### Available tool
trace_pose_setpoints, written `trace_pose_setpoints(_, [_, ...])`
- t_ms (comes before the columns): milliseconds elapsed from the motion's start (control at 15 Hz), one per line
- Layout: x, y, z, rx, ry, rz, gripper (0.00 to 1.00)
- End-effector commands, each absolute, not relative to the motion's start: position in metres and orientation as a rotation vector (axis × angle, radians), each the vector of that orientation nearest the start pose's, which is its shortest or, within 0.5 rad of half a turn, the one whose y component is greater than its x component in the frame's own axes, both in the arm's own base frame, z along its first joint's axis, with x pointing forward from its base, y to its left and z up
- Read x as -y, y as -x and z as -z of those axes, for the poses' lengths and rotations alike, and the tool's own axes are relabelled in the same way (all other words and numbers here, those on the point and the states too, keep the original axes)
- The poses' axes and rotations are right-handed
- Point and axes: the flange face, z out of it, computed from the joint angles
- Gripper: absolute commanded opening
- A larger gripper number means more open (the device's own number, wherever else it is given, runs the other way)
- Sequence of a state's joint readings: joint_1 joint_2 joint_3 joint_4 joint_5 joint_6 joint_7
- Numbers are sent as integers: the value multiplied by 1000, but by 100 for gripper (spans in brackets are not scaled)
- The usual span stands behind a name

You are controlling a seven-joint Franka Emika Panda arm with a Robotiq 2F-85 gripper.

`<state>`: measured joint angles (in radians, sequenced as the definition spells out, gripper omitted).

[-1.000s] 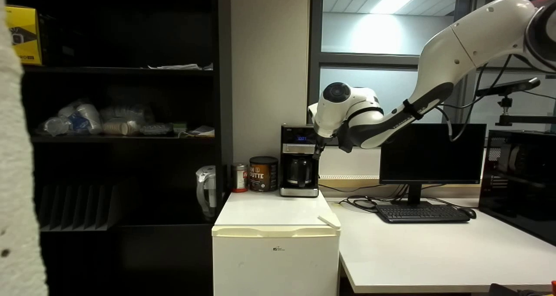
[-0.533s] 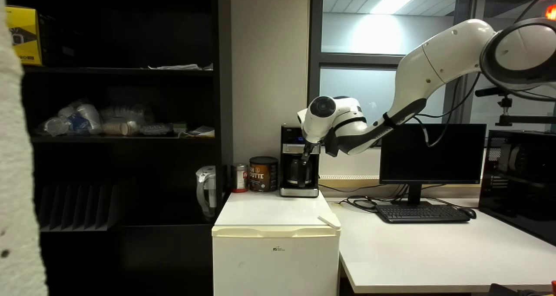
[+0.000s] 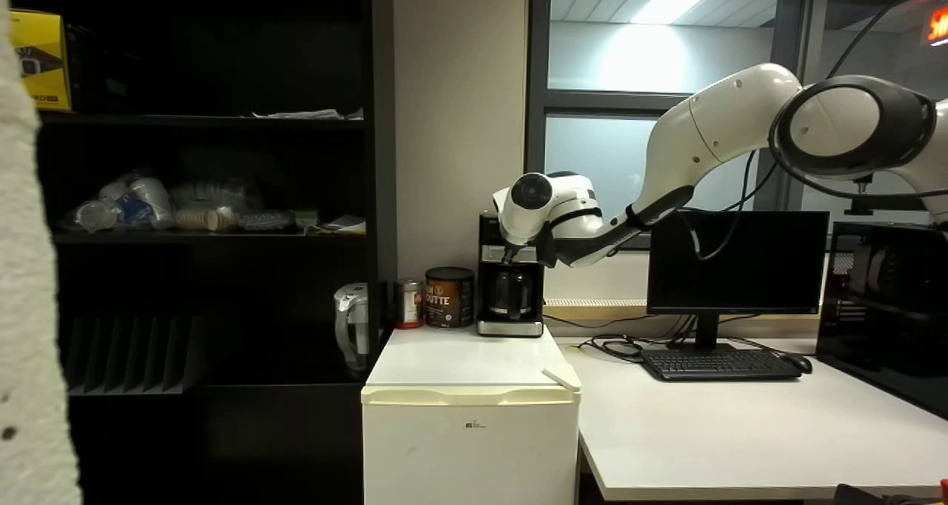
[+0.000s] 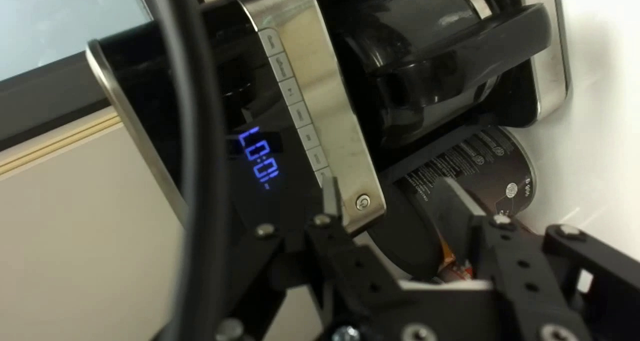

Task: Press the on button on the coffee making machine

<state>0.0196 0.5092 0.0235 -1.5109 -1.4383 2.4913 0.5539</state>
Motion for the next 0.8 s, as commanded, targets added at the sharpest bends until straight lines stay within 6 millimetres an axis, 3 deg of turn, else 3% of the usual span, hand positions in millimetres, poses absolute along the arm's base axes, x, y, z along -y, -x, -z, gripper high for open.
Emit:
trace_pose_setpoints(0, [-35, -757, -413, -540, -2000, -840, 22])
trace_pose_setpoints(200, [-35, -768, -407, -537, -1994, -849, 1])
trace_pose_setpoints(733, [-32, -796, -397, -530, -1962, -874, 0])
